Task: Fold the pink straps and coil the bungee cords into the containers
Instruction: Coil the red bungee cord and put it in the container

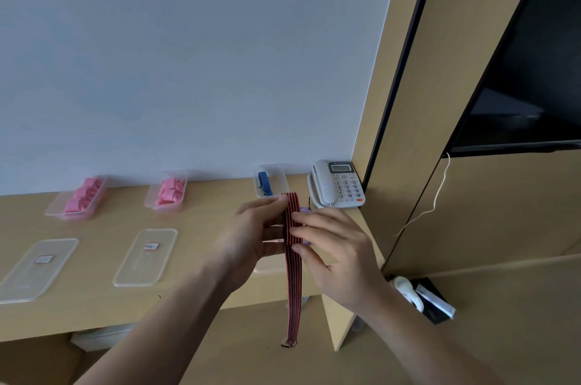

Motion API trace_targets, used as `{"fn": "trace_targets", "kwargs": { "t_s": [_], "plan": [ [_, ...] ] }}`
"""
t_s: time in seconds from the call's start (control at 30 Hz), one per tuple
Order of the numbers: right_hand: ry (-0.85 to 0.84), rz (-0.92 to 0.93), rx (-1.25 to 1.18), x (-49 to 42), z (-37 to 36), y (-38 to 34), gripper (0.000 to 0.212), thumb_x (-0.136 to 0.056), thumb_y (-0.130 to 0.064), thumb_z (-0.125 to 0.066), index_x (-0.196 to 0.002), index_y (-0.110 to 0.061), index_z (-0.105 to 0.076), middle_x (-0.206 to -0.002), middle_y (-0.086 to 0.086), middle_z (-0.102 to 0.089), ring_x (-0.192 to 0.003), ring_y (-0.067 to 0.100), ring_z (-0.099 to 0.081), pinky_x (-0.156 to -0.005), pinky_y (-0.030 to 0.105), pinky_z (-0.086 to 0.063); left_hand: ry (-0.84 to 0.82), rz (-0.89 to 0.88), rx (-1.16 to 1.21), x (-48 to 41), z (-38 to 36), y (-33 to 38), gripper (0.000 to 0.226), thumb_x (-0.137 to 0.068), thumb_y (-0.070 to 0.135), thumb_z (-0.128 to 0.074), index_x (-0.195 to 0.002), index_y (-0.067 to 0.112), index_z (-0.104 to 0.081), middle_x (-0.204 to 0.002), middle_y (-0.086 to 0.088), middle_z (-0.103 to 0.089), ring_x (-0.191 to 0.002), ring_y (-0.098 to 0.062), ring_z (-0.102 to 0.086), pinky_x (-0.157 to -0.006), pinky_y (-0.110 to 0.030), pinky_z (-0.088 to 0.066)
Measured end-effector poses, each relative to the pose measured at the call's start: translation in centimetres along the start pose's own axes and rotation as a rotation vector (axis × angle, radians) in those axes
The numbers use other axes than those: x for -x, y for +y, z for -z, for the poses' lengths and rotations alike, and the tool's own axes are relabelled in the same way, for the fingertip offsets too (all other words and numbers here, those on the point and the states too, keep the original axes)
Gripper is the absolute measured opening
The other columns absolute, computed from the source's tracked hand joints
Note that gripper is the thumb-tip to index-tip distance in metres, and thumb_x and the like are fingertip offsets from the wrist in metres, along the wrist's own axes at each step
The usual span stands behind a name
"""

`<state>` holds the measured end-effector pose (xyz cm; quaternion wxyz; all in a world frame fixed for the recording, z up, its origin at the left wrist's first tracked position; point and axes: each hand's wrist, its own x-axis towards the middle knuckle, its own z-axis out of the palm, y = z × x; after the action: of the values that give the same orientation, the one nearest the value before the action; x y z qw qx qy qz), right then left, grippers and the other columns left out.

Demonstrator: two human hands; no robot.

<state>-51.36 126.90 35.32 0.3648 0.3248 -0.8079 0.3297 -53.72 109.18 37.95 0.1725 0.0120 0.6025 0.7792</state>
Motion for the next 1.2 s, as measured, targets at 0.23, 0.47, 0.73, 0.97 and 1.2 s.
{"fn": "trace_targets", "kwargs": {
  "t_s": [0.23,0.47,0.73,0.97,1.2],
  "plan": [
    [0.017,-0.023,0.007,-0.4,0.3,-0.2,0.016,-0.076,-0.012,-0.086,-0.091,-0.012,-0.08,-0.108,-0.004,-0.075,-0.1,0.018,-0.066,-0.09,0.03,-0.053,-0.001,-0.046,-0.077,0.2,0.0,-0.1,0.028,-0.106,0.018,-0.053,-0.116,0.008,-0.076,-0.105,-0.012,-0.077,-0.083,-0.023,-0.069,-0.072,-0.035,-0.059],
    [-0.202,-0.607,-0.314,-3.4,1.7,0.0,0.04,-0.081,-0.023,-0.081,-0.118,-0.033,-0.068,-0.101,-0.019,-0.07,-0.096,0.0,-0.064,-0.085,0.03,-0.056,-0.004,-0.123,-0.116,0.6,-0.6,0.1,0.025,-0.106,0.013,-0.052,-0.118,0.009,-0.074,-0.111,-0.013,-0.078,-0.086,-0.029,-0.075,-0.07,-0.031,-0.06],
    [-0.3,-0.701,-0.595,-4.6,2.1,1.2,0.032,-0.07,-0.021,-0.078,-0.093,-0.042,-0.074,-0.096,-0.01,-0.075,-0.09,0.002,-0.071,-0.07,0.012,-0.051,0.004,-0.069,0.001,0.7,-0.8,-0.5,0.026,-0.101,0.023,-0.062,-0.122,0.009,-0.068,-0.099,-0.012,-0.076,-0.082,-0.027,-0.076,-0.067,-0.03,-0.059],
    [-0.286,-0.658,-0.548,-4.6,2.3,1.5,0.035,-0.071,-0.021,-0.077,-0.096,-0.046,-0.072,-0.101,-0.012,-0.075,-0.095,0.005,-0.07,-0.074,0.015,-0.052,-0.032,0.009,-0.036,0.7,-0.7,-1.0,0.047,-0.1,0.047,-0.057,-0.122,0.008,-0.071,-0.107,-0.016,-0.075,-0.093,-0.031,-0.075,-0.077,-0.033,-0.059],
    [-0.165,-0.603,-0.444,-4.5,2.5,2.1,0.037,-0.079,-0.005,-0.077,-0.104,-0.032,-0.067,-0.099,-0.007,-0.074,-0.096,0.01,-0.069,-0.084,0.03,-0.055,-0.033,0.097,-0.098,1.3,-1.4,-1.5,0.055,-0.102,0.052,-0.048,-0.127,0.007,-0.068,-0.115,-0.017,-0.076,-0.088,-0.029,-0.074,-0.08,-0.038,-0.057]
  ]
}}
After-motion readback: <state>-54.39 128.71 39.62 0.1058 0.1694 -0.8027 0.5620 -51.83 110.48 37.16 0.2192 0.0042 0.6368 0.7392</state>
